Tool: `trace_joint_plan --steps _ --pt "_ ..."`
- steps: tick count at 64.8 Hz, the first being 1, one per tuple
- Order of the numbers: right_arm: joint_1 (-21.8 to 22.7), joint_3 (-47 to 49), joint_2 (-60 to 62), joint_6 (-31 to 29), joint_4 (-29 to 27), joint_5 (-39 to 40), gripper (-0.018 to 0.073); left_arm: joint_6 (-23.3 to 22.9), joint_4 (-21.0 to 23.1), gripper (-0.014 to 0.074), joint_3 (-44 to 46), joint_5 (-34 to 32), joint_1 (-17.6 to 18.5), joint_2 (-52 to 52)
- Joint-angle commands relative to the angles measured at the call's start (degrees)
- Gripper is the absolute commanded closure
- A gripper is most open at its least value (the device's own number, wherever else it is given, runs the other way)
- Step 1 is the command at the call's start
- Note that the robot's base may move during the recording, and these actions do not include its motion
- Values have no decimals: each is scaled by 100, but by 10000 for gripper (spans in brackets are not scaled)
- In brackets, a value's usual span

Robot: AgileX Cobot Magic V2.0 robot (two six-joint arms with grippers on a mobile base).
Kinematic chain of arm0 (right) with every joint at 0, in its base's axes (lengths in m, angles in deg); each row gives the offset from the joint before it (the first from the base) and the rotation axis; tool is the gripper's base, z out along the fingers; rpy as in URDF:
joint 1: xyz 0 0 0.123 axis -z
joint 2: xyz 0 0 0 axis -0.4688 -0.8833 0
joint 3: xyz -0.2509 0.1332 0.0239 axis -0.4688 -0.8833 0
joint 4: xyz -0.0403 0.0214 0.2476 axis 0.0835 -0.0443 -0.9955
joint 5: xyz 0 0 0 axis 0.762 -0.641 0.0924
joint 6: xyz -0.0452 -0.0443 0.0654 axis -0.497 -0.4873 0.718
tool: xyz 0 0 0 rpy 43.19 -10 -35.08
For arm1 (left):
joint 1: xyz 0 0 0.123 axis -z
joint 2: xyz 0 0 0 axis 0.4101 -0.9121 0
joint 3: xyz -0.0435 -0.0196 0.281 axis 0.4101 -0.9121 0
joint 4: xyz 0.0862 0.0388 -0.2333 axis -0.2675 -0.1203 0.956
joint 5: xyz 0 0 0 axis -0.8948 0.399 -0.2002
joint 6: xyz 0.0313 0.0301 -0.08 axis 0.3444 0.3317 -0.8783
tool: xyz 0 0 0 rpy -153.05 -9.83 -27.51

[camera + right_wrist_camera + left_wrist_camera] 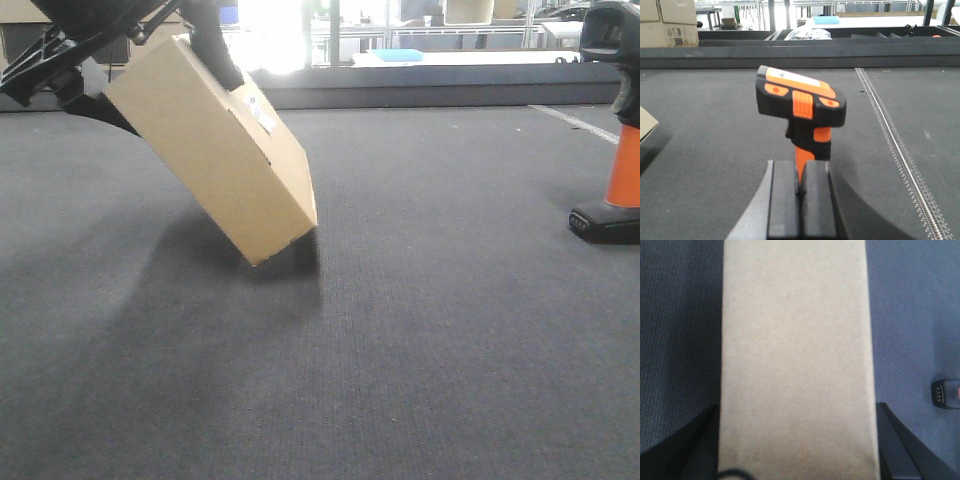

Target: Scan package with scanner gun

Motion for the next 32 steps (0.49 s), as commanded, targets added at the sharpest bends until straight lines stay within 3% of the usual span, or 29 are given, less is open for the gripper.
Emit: trace_joint_plan --steps 1,32 --pt "24 61 -484 -27 106 236 713 -39 23 612 14 -111 33 42" --pt "24 38 -3588 -27 106 3532 713 -39 17 612 14 -111 33 42"
